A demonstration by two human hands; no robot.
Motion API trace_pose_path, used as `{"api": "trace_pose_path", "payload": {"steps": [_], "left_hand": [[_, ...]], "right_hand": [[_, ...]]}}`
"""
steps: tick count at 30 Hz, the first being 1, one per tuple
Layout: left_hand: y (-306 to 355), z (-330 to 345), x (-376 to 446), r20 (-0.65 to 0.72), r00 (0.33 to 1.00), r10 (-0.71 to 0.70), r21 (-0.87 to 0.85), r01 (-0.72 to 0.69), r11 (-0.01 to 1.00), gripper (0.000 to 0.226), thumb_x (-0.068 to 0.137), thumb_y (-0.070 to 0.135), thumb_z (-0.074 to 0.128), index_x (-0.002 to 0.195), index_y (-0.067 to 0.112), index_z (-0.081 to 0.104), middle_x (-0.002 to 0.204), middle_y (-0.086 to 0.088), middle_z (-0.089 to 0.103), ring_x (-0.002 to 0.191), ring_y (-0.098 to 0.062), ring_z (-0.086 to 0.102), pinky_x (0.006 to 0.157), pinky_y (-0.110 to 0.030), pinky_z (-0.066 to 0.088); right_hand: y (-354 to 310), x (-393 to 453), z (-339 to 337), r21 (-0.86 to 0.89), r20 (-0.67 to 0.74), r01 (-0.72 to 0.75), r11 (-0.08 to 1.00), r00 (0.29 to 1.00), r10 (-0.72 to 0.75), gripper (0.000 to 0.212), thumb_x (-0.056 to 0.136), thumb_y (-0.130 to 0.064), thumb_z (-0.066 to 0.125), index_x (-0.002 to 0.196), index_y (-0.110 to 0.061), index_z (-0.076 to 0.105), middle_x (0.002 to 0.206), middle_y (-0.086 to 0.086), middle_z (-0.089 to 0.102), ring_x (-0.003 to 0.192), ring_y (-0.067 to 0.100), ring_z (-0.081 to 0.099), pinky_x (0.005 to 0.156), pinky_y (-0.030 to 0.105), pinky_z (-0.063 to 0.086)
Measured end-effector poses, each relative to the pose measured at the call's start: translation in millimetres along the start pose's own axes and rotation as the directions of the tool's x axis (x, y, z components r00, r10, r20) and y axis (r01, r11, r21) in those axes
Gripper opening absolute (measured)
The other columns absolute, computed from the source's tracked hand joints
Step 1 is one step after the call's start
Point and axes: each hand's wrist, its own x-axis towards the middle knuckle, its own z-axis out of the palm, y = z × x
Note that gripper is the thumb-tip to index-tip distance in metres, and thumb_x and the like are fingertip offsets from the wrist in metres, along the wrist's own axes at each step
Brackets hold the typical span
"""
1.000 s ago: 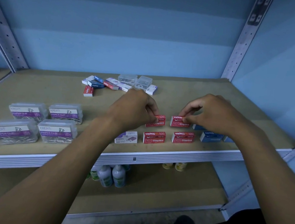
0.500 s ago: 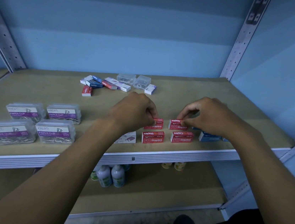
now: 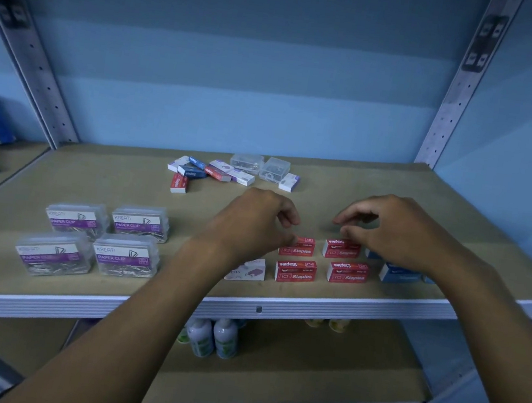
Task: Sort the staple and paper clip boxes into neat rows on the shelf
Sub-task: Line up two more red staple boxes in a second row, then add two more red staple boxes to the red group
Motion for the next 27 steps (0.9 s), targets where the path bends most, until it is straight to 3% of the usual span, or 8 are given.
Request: {"api": "trace_pose_path", "payload": {"steps": [5, 10, 13, 17, 21, 27], "left_hand": [[-10.2, -6.0, -6.5, -0.059, 0.998, -0.023, 0.023, 0.025, 0.999, 0.035, 0.080, 0.032, 0.078, 0.113, 0.026, 0.070, 0.107, 0.011, 0.069, 0.074, 0.004, 0.054, 0.068, -0.011, 0.041], [-37.6, -36.1, -12.4, -0.200, 0.977, -0.074, 0.061, 0.087, 0.994, 0.039, 0.074, 0.039, 0.079, 0.110, 0.030, 0.068, 0.104, 0.014, 0.067, 0.091, -0.004, 0.059, 0.085, -0.025, 0.051], [-62.6, -65.8, -17.4, -0.268, 0.954, -0.133, 0.087, 0.161, 0.983, 0.040, 0.070, 0.043, 0.081, 0.106, 0.031, 0.068, 0.102, 0.014, 0.067, 0.093, -0.006, 0.060, 0.083, -0.025, 0.049], [-96.7, -95.0, -14.4, -0.248, 0.936, -0.248, 0.160, 0.292, 0.943, 0.039, 0.070, 0.044, 0.081, 0.104, 0.030, 0.068, 0.104, 0.011, 0.067, 0.099, -0.013, 0.060, 0.084, -0.030, 0.049], [-123.0, -102.5, -3.0, -0.198, 0.924, -0.327, 0.218, 0.366, 0.905, 0.041, 0.069, 0.047, 0.081, 0.104, 0.028, 0.068, 0.105, 0.007, 0.067, 0.101, -0.016, 0.060, 0.087, -0.036, 0.052], [-148.4, -97.6, 16.5, -0.148, 0.912, -0.382, 0.284, 0.409, 0.867, 0.054, 0.068, 0.054, 0.080, 0.108, 0.019, 0.069, 0.109, -0.003, 0.066, 0.102, -0.021, 0.060, 0.086, -0.035, 0.053]], "right_hand": [[-11.2, 9.2, 6.5, -0.007, -0.018, 0.040, 0.999, 0.999, -0.040, 0.019, 0.091, -0.031, 0.071, 0.109, -0.037, 0.074, 0.114, -0.015, 0.068, 0.099, 0.001, 0.057, 0.076, 0.018, 0.042], [-33.4, 26.4, 19.3, 0.074, 0.014, 0.085, 0.994, 0.996, -0.086, 0.032, 0.088, -0.034, 0.074, 0.119, -0.041, 0.068, 0.122, -0.017, 0.060, 0.105, 0.004, 0.057, 0.082, 0.021, 0.047], [-51.7, 50.4, 31.8, 0.075, 0.036, 0.125, 0.989, 0.991, -0.128, 0.041, 0.085, -0.034, 0.077, 0.124, -0.039, 0.065, 0.125, -0.012, 0.062, 0.106, 0.007, 0.059, 0.093, 0.029, 0.050], [-79.6, 91.4, 52.7, 0.051, 0.099, 0.150, 0.987, 0.983, -0.155, 0.049, 0.083, -0.039, 0.077, 0.129, -0.040, 0.059, 0.128, -0.006, 0.060, 0.109, 0.013, 0.059, 0.094, 0.031, 0.049], [-106.6, 131.7, 75.8, -0.002, 0.118, 0.211, 0.978, 0.971, -0.209, 0.053, 0.085, -0.037, 0.076, 0.134, -0.030, 0.057, 0.126, -0.001, 0.061, 0.108, 0.015, 0.054, 0.085, 0.028, 0.040], [-129.7, 179.2, 103.8, -0.072, 0.140, 0.222, 0.972, 0.967, -0.211, 0.057, 0.079, -0.032, 0.077, 0.132, -0.025, 0.058, 0.120, 0.004, 0.061, 0.110, 0.021, 0.055, 0.089, 0.035, 0.048]]}}
